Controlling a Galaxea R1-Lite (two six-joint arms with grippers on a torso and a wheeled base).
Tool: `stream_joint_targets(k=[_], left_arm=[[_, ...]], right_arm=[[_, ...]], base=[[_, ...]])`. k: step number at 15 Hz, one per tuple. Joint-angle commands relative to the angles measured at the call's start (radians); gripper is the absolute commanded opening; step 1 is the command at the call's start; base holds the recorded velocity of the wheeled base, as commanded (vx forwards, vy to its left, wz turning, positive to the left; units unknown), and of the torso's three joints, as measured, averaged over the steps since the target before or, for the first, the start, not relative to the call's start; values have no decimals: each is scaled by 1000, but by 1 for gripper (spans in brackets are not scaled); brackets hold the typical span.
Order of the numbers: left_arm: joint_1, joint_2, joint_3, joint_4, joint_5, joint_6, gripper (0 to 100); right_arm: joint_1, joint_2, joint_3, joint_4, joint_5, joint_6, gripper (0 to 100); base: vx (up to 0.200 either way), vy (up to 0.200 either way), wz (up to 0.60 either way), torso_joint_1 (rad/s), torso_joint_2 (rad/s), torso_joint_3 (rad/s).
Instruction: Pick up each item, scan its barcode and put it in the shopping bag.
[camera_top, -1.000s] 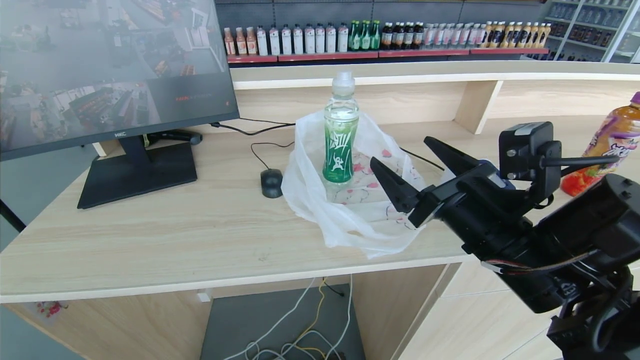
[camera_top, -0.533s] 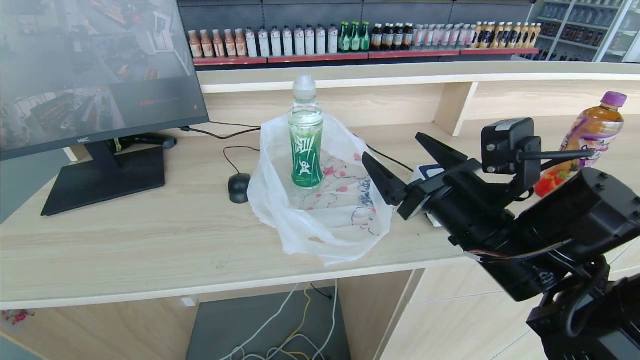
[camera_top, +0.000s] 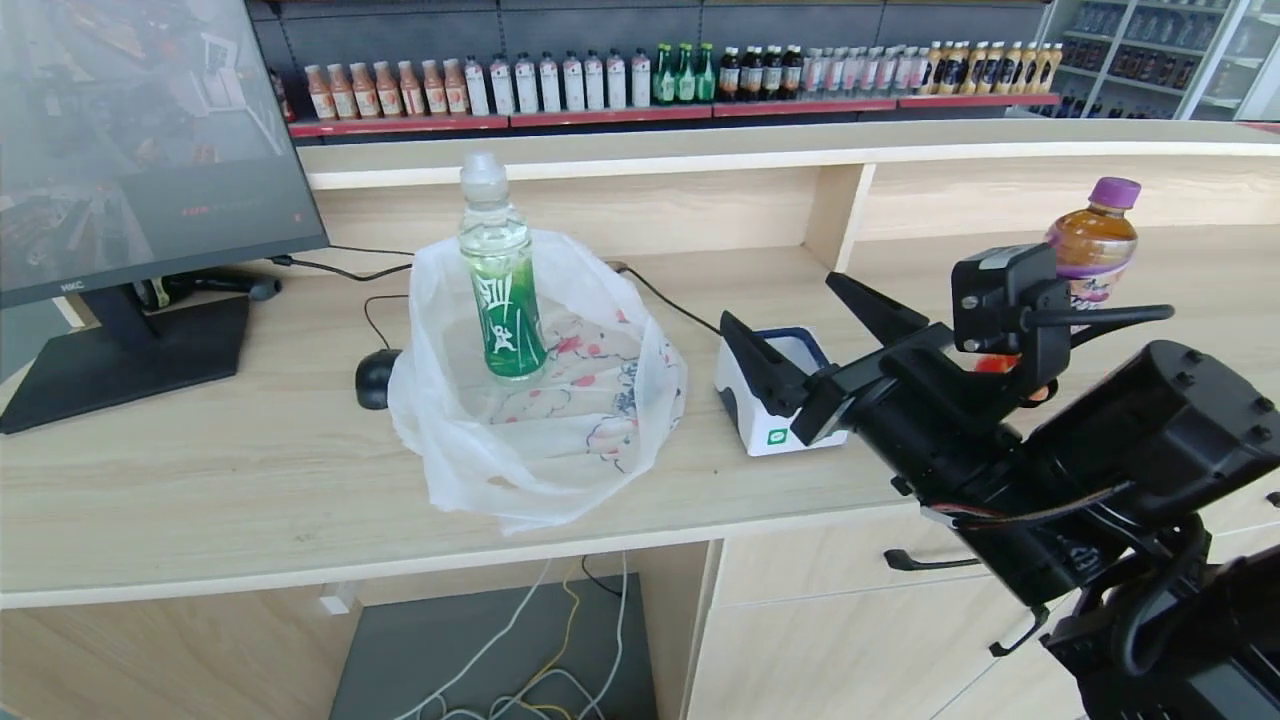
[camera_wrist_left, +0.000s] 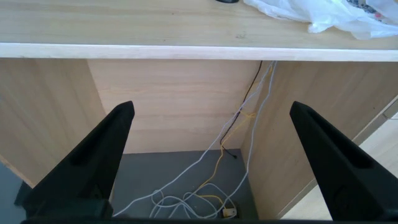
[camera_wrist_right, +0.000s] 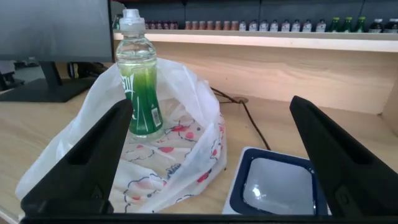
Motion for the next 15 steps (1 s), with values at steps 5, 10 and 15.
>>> stream_joint_targets(k=[5, 10, 15], left_arm=[[1, 0, 0, 0, 0, 0, 100], [1, 0, 0, 0, 0, 1, 100], [1, 0, 0, 0, 0, -2, 100]], right_arm=[[0, -21, 28, -1, 0, 0, 100], [0, -36, 47, -1, -29, 0, 100], [0, -50, 65, -1, -32, 2, 100]], base=[[0, -200, 0, 0, 2, 1], [0, -200, 0, 3, 4, 4], [0, -200, 0, 4, 1, 3]])
